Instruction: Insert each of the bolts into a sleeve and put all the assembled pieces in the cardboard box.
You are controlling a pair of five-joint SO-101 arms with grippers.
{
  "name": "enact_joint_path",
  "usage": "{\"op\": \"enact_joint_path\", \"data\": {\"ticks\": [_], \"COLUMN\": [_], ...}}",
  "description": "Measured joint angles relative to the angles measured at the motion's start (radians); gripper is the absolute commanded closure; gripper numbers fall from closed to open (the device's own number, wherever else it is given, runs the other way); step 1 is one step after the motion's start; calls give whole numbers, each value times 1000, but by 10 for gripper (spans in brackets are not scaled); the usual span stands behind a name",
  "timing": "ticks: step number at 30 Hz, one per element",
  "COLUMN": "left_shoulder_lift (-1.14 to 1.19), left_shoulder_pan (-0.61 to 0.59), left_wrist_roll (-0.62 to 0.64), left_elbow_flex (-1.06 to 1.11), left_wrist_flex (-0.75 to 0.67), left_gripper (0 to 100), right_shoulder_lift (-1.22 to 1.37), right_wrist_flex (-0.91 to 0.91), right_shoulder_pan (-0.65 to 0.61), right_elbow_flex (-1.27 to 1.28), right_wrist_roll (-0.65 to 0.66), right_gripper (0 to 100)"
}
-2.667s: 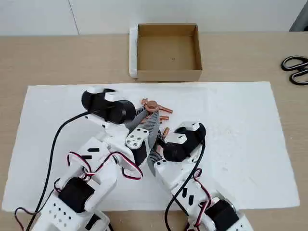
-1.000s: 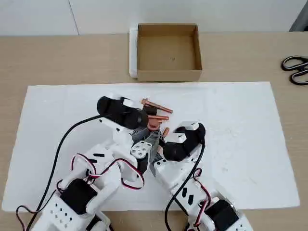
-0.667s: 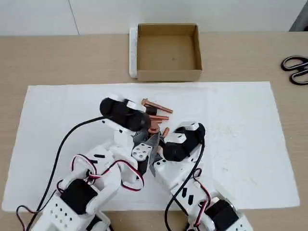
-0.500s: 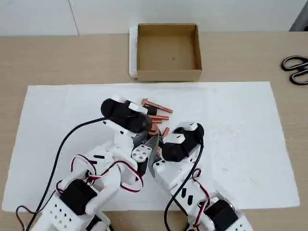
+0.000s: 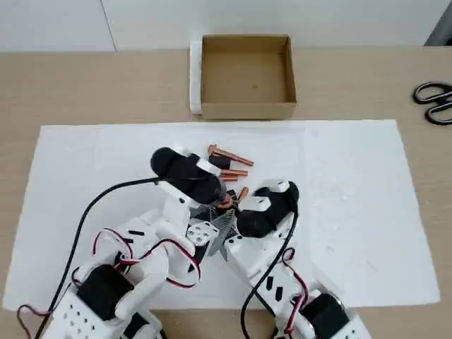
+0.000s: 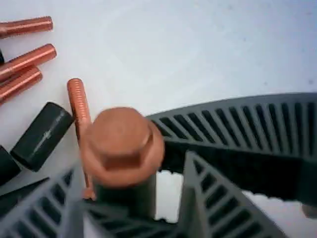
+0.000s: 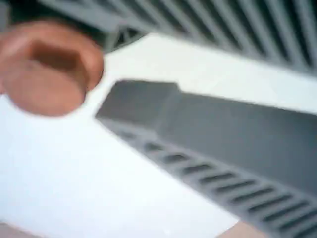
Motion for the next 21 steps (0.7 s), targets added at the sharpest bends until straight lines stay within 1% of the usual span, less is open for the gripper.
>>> {"op": "enact_joint_path", "data": {"ticks": [4,7,9,11,13,16,21], "left_shoulder_lift": [0,-2,-2,-3,-3,-3,-9], "left_shoulder_pan": [0,-23,-46,-94,-164,-324,-632], "left_wrist_roll": [-2,-2,-26,-87,-166,-250,-302], "left_elbow_flex": [-21,-78,-144,-215,-275,-358,-462], "left_wrist_flex": [32,100,160,230,295,347,348], "left_gripper": [808,775,769,769,769,769,770], "right_shoulder_lift": [0,0,0,0,0,0,0], "right_wrist_flex": [0,0,0,0,0,-3,-12], "right_shoulder_pan": [0,0,2,2,2,21,77], "right_elbow_flex": [0,0,-2,3,9,8,8], "right_wrist_roll": [0,0,0,0,0,0,0], "right_gripper": [995,995,995,995,995,995,995]}}
